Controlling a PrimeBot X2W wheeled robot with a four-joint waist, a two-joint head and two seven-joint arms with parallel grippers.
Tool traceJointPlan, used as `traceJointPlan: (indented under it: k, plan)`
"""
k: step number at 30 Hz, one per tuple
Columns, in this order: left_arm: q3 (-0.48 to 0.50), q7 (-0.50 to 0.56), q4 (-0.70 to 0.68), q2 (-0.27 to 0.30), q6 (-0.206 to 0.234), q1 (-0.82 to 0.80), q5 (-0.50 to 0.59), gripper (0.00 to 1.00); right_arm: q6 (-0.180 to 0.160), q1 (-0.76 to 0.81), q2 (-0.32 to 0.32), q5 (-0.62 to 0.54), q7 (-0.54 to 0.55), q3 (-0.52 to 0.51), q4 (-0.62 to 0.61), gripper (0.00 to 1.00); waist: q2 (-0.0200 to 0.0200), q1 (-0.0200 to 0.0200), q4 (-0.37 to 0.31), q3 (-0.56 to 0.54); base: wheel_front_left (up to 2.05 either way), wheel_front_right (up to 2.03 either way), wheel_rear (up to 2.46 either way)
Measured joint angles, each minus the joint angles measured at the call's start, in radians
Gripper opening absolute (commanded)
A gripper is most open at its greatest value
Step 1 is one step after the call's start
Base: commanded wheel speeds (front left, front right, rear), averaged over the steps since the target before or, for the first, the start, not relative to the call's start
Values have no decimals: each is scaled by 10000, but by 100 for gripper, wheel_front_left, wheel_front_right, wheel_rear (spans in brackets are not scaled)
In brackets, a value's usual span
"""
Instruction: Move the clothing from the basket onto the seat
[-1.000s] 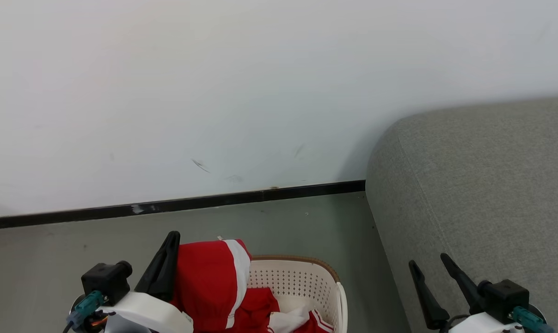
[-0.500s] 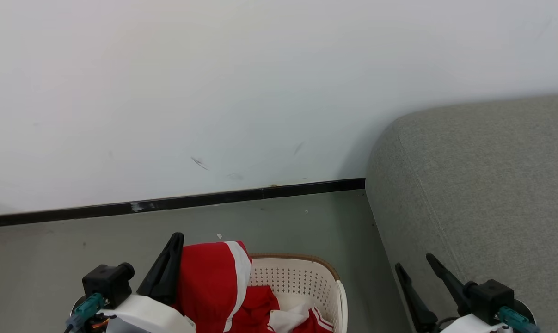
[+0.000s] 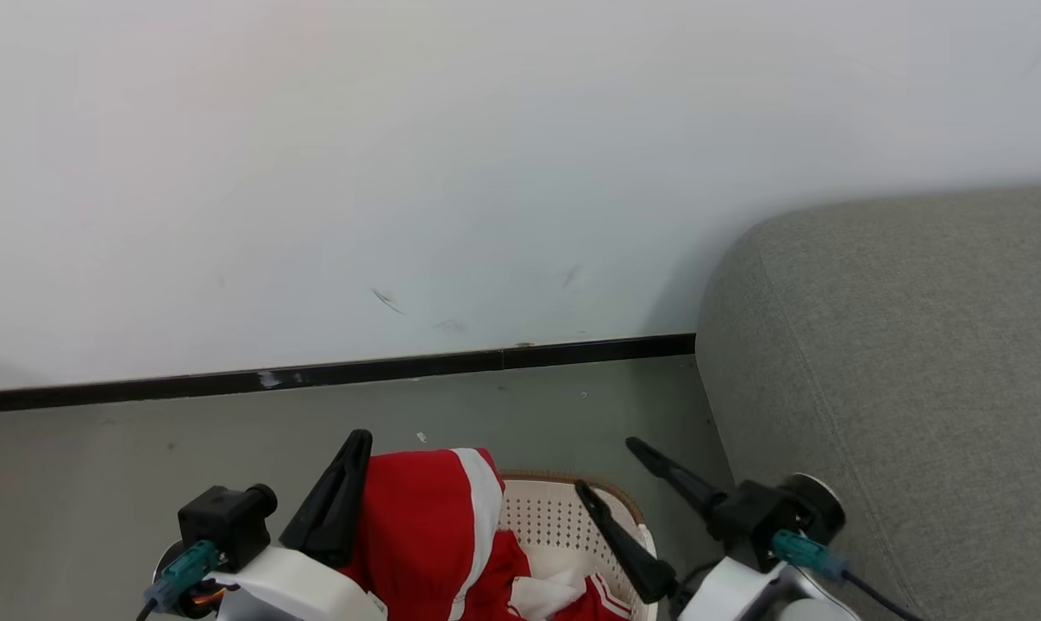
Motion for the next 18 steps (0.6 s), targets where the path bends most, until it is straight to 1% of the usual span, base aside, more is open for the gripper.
traceJointPlan:
  k: [6, 15, 16, 18]
  plan:
    - [-301, 163, -217, -63, -2, -4, 81, 0, 0, -887, 17, 13, 0, 1549, 401, 100, 0, 0, 139, 9, 0, 0, 0]
    - [-736, 437, -523, -265, -23, -69, 148, 0, 2, -1778, 65, 276, 0, 2905, 1032, 100, 0, 0, 389, 19, 0, 0, 0]
    - [-786, 447, -560, -270, -94, -74, 151, 0, 2, -1867, 69, 360, 0, 3175, 1181, 100, 0, 0, 439, 17, 0, 0, 0]
    - [-842, 527, -598, -278, -94, -109, 161, 0, 0, -1910, 81, 445, 0, 3417, 1312, 100, 0, 0, 483, 17, 0, 0, 0]
